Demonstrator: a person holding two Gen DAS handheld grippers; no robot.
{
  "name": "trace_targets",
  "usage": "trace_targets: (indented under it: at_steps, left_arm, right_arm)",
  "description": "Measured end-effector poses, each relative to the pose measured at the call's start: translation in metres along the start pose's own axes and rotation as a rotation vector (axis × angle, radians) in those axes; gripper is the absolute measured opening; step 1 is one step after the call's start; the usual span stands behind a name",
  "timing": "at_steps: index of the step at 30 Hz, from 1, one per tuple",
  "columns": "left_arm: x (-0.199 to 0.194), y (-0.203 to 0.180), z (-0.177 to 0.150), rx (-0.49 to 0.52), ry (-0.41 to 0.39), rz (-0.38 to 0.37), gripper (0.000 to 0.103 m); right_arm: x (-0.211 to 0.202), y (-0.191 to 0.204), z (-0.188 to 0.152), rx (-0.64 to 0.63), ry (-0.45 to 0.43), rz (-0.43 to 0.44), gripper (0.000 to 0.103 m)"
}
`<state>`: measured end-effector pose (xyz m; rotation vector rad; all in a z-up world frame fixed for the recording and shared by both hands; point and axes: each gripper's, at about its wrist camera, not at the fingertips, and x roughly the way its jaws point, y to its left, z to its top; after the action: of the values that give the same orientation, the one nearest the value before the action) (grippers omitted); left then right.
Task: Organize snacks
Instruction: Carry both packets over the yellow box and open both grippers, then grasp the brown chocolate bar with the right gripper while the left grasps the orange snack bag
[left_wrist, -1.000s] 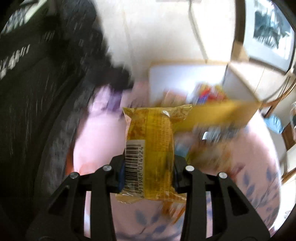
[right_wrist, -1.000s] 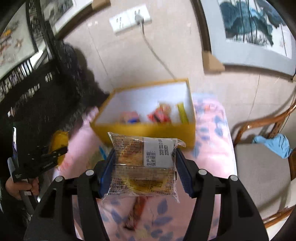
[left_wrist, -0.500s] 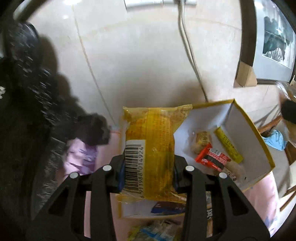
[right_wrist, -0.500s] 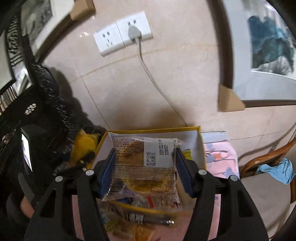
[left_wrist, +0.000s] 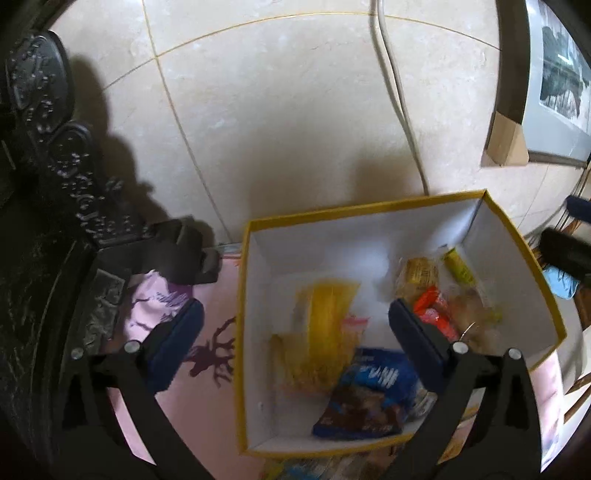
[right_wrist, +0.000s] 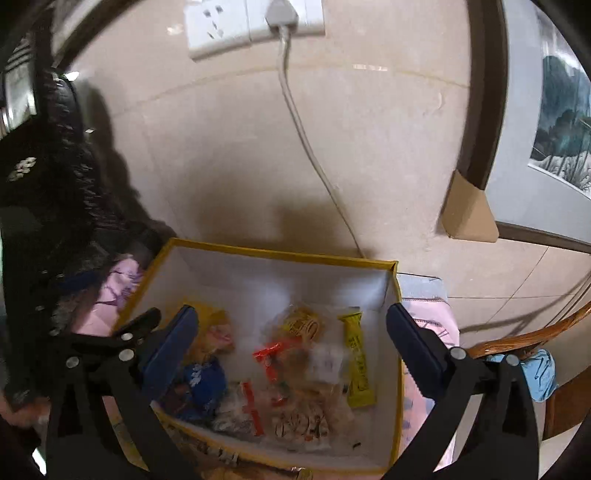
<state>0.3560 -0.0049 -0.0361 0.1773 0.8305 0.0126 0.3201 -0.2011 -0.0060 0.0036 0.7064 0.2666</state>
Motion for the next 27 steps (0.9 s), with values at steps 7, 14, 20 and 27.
trace_targets:
  at_steps: [7, 14, 20, 27]
  left_arm:
    - [-0.042, 0.004, -0.023, 0.033, -0.014, 0.027, 0.101]
    - [-0.087, 0.005, -0.067, 0.049, -0.018, 0.026, 0.101]
    - [-0.104, 0.016, -0.147, 0.016, 0.018, 0.087, 0.101]
    - [-0.101, 0.038, -0.231, -0.067, 0.191, 0.133, 0.101]
  right_arm:
    - [-0.067, -0.007, -0.018, 0.022, -0.046, 0.008, 0.102]
    - [-0.123, -0.022, -0.048, 0.111, -0.068, 0.055, 0.102]
    - [-0.128, -0.025, -0.119, 0.140, 0.020, 0.019, 0.102]
    - [-0.091, -0.034, -0.244, 0.400, 0.281, 0.122, 0.102]
